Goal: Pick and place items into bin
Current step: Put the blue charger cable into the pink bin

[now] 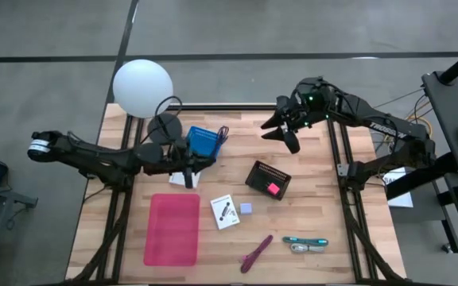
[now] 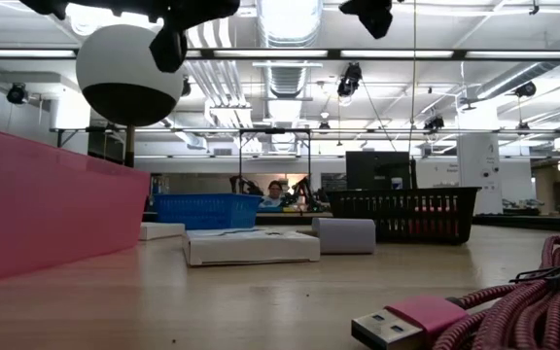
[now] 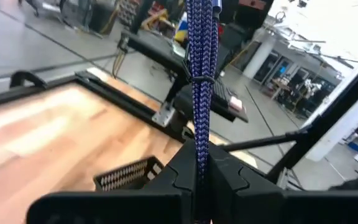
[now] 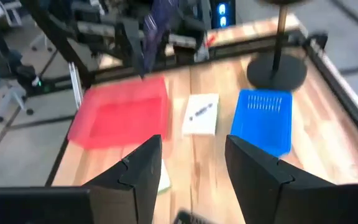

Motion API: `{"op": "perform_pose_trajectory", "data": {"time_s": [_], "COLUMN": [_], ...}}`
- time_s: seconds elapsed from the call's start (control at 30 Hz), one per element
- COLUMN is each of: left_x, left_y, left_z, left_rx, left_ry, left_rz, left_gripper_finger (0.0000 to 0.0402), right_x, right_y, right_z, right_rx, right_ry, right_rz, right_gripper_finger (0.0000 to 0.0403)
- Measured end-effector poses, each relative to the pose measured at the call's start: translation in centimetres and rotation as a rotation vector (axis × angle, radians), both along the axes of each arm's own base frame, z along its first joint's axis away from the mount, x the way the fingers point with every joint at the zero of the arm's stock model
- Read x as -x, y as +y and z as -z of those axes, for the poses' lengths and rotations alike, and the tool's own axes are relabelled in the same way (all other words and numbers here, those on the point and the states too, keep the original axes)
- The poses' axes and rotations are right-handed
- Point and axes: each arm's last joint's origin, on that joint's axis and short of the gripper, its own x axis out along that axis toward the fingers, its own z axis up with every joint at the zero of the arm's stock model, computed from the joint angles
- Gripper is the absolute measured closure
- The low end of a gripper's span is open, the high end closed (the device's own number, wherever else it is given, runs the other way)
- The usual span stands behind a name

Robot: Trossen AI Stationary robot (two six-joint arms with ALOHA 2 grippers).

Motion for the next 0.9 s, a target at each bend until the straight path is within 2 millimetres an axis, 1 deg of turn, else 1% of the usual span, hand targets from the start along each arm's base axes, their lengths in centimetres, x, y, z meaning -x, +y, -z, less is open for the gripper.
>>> {"op": "perform_pose_trajectory", "data": {"time_s": [0.07,0.2,0.4,0.6,0.9], "left_x": [-0.1,0.0,0.5,1.1,2.4], "left_y": [-0.2,-0.5,-0.7,-1.3,-1.9], "left_z": [0.1,0.9,1.7,3.3,5.1], "left_rx": [0.013,0.014,0.108,0.185,0.188], "left_ry": [0.020,0.115,0.220,0.401,0.648], "left_rz": [0.015,0.031,0.087,0.213,0.324], "left_gripper_finger": [0.0400,0.0400,0.0400,0.0400,0.0400], "right_x": [0.2,0.3,0.3,0.3,0.4], "right_y": [0.1,0.1,0.0,-0.1,-0.3], "right_z": [0.4,1.6,3.6,5.1,6.9], "right_rx": [-0.003,0.010,0.000,-0.002,0.035], "right_ry": [0.037,0.099,0.167,0.219,0.288], "right_rz": [-0.006,-0.025,0.000,0.023,0.095], "right_gripper_finger": [0.0239,0.0244,0.0250,0.0248,0.0252]}}
